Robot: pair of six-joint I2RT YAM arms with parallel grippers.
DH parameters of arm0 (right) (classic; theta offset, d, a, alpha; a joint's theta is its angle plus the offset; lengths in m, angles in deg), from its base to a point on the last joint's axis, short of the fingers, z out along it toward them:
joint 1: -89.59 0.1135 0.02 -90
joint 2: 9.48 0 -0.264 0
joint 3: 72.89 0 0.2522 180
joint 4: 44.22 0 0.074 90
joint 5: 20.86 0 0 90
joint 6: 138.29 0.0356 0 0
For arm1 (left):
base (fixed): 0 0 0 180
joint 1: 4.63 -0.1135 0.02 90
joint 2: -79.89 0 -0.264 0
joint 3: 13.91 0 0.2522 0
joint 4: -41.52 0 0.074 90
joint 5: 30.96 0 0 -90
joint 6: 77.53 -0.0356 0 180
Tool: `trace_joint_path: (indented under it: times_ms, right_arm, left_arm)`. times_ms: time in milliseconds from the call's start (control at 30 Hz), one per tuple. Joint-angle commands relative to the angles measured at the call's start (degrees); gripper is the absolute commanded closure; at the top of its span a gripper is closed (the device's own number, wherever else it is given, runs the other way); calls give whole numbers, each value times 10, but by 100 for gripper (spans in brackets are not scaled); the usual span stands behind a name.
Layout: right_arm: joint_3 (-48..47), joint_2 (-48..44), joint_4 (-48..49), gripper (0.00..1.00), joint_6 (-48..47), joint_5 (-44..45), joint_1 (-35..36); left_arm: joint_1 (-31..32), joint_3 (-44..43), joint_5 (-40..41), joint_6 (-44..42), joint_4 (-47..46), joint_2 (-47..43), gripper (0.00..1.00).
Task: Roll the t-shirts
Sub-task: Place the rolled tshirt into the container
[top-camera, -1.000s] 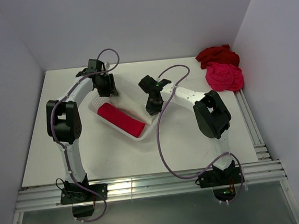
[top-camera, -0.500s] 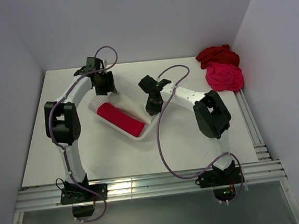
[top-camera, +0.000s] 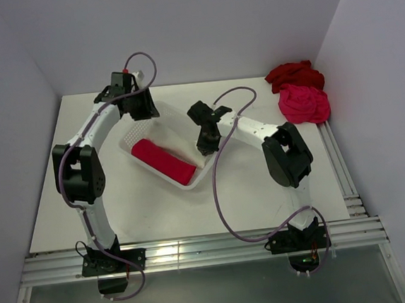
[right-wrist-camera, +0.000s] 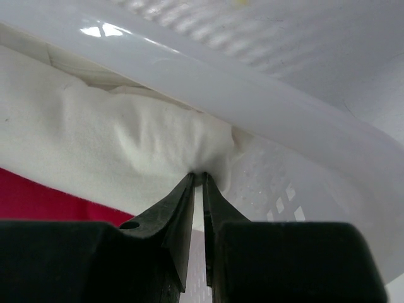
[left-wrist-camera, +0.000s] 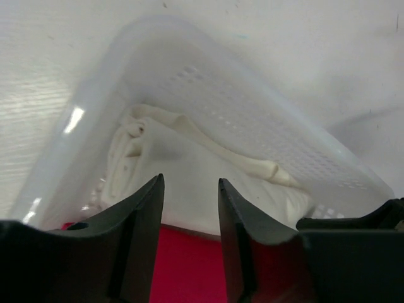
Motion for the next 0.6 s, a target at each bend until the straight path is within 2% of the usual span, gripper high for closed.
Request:
trace_joint_path:
  times_ms: [0, 100, 267, 400, 467, 567]
  right_arm:
    - [-33, -3, -12, 83, -4, 6, 2]
    - [-33, 0, -10, 83, -2, 6, 2]
    - [-17, 2, -12, 83, 8, 5, -4]
    - [11, -1, -8, 87, 25, -11, -20]
    - [23, -6, -5, 87, 26, -9, -21]
    - [34, -8, -2, 88, 32, -10, -21]
  left_arm:
    - [21, 34, -72, 20, -45, -11, 57]
    - [28, 61, -78, 34, -69, -6, 61]
    - [27, 80, -64, 33, -57, 35, 68]
    - [-1, 101, -64, 36, -65, 44, 71]
    - [-8, 94, -58, 24, -54, 46, 71]
    - [-10, 33, -16, -5, 9, 84, 73]
